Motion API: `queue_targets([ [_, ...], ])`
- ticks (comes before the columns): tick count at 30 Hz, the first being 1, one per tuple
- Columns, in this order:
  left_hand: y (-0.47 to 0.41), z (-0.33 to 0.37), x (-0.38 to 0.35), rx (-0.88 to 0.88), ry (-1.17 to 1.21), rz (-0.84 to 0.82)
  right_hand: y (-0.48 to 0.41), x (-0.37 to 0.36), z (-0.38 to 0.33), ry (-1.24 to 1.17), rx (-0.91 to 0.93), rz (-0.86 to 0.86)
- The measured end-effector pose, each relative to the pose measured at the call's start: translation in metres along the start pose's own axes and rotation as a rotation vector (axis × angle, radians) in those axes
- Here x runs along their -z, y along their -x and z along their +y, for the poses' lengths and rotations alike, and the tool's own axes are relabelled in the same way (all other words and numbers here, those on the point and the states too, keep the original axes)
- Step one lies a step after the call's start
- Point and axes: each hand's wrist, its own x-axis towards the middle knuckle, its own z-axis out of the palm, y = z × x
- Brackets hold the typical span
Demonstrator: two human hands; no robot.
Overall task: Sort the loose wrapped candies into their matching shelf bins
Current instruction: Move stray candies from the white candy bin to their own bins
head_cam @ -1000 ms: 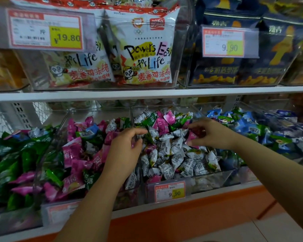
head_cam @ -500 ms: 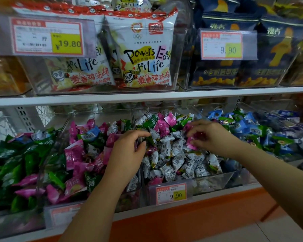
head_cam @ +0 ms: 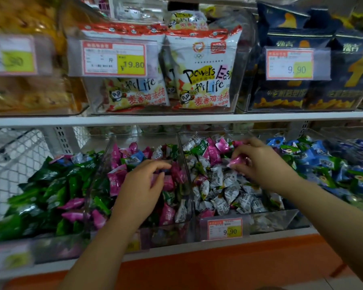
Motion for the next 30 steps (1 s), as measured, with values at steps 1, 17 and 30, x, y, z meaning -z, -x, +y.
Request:
queue_targets([
  [1, 0.002, -0.004, 0.005, 0.029, 0.000, 0.020, 0.000, -0.003, -0.018, -0.048, 0.037, 0.033],
  [17, -0.001, -0.019, 0.018, 0.104, -0.012, -0.018, -0.040, -0.045, -0.060, -0.219, -0.075, 0.020],
  [30, -0.033, -0.011, -0.028, 0.121, 0.051, 0.185, -0.092, -0.056, 0.027, -0.034, -0.163, -0.298],
])
